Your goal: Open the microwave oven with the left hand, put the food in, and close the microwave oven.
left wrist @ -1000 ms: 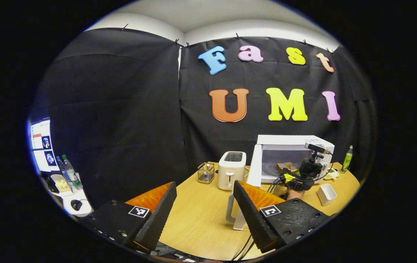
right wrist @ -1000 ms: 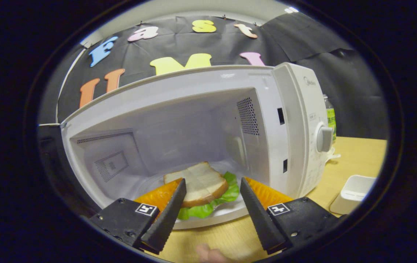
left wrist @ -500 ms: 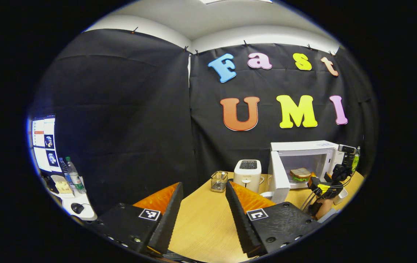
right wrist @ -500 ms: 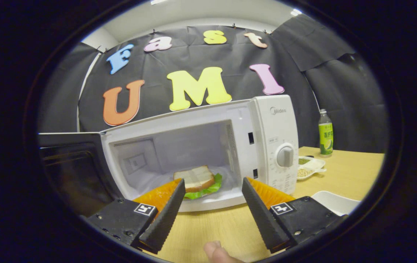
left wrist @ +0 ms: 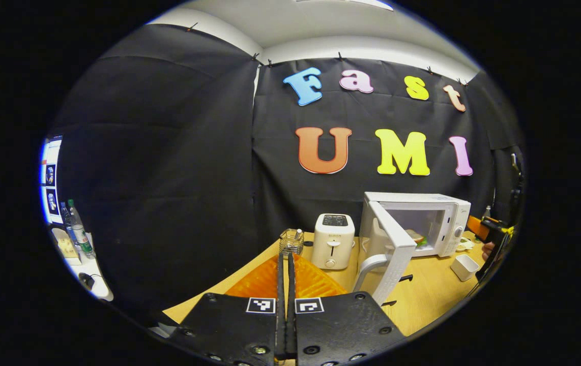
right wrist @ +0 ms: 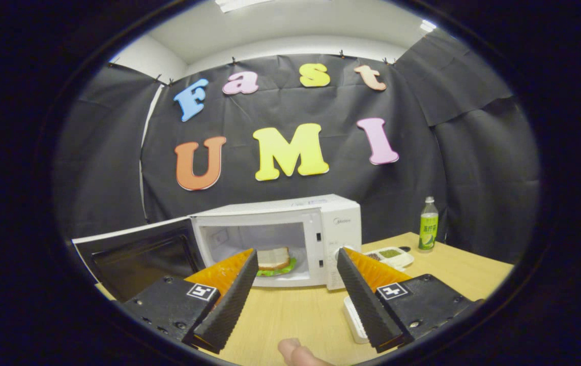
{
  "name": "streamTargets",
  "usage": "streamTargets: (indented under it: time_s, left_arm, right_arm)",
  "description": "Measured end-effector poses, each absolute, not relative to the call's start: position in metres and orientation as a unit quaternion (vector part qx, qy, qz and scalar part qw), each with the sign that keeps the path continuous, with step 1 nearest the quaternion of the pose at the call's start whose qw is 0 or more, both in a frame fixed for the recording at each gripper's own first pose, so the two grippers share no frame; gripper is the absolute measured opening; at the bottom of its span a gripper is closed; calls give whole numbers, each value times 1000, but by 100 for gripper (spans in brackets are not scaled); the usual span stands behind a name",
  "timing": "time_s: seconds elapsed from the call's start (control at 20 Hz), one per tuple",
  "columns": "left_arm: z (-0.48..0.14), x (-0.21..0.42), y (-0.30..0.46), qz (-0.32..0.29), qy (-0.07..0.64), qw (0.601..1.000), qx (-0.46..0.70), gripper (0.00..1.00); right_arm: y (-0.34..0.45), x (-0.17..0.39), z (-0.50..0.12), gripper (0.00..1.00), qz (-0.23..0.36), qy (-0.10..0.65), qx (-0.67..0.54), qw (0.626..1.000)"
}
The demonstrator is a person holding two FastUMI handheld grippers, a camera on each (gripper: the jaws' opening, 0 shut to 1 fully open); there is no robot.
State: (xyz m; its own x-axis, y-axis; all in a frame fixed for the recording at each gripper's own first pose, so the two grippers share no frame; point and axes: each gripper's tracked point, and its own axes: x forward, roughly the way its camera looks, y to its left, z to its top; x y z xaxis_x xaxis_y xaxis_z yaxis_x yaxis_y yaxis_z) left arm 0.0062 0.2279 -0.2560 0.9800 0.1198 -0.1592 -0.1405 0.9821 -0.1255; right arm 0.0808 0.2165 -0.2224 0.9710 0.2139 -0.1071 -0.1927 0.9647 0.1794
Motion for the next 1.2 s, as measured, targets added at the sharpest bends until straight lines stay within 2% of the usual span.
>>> streamTargets:
  time_s: [0.4,0.45,0.5,0.65,0.7,0.75,1.05,1.2]
  left_arm:
    - [-302,42,205,16,78,995,-60,0]
    - [-309,49,201,8,82,995,-57,0]
    - [-313,54,197,1,83,995,-55,0]
    - [-316,67,173,-42,80,993,-72,0]
    - [-320,70,166,-51,79,993,-71,0]
    - [-323,73,158,-59,82,993,-67,0]
    - [-320,59,91,-131,75,986,-74,0]
    - [-319,65,51,-164,76,981,-63,0]
  right_arm:
    - [112,27,-136,99,88,37,83,992]
    - [102,19,-124,91,91,27,84,992]
    - [92,11,-116,99,94,24,86,992]
    - [67,-12,-101,99,101,18,69,992]
    - [58,-21,-96,91,99,14,64,993]
    - [50,-28,-90,99,96,8,62,993]
    - [35,-53,-73,99,126,-15,109,986]
    - [15,-48,-81,99,108,-9,102,989]
